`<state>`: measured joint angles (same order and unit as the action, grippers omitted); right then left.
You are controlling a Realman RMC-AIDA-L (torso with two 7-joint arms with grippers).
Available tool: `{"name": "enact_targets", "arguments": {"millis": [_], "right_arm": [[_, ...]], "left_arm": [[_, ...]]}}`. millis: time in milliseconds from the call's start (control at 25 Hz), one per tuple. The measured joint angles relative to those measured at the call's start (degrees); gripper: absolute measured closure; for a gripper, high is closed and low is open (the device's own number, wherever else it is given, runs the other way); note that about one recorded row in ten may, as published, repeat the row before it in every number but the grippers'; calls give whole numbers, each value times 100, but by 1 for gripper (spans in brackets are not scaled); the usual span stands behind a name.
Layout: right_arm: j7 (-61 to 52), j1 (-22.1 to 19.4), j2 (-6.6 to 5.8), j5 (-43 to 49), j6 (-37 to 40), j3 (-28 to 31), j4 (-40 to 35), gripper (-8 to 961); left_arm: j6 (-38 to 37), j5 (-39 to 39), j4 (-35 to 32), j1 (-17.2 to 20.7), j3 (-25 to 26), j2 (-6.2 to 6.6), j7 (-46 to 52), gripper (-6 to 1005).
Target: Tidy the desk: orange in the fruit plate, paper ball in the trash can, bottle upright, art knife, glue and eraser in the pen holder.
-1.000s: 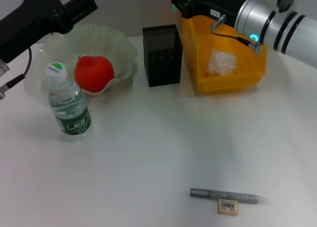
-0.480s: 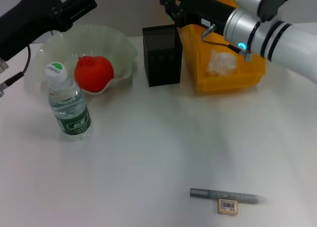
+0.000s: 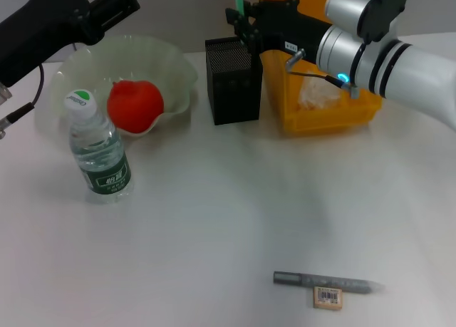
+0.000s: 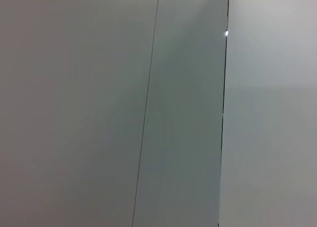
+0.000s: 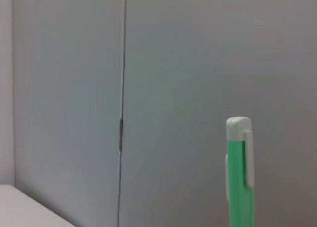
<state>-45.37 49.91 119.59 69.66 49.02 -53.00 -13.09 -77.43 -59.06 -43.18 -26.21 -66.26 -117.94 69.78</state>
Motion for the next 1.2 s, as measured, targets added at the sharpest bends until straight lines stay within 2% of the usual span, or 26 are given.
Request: {"name": "enact_targets", "arguments": {"millis": [1200], "right_arm": [[712,20,12,-182,-68,-65,131,778]], "left_arm": [[-79,-7,-59,25,-44,-9,-111,272]]}}
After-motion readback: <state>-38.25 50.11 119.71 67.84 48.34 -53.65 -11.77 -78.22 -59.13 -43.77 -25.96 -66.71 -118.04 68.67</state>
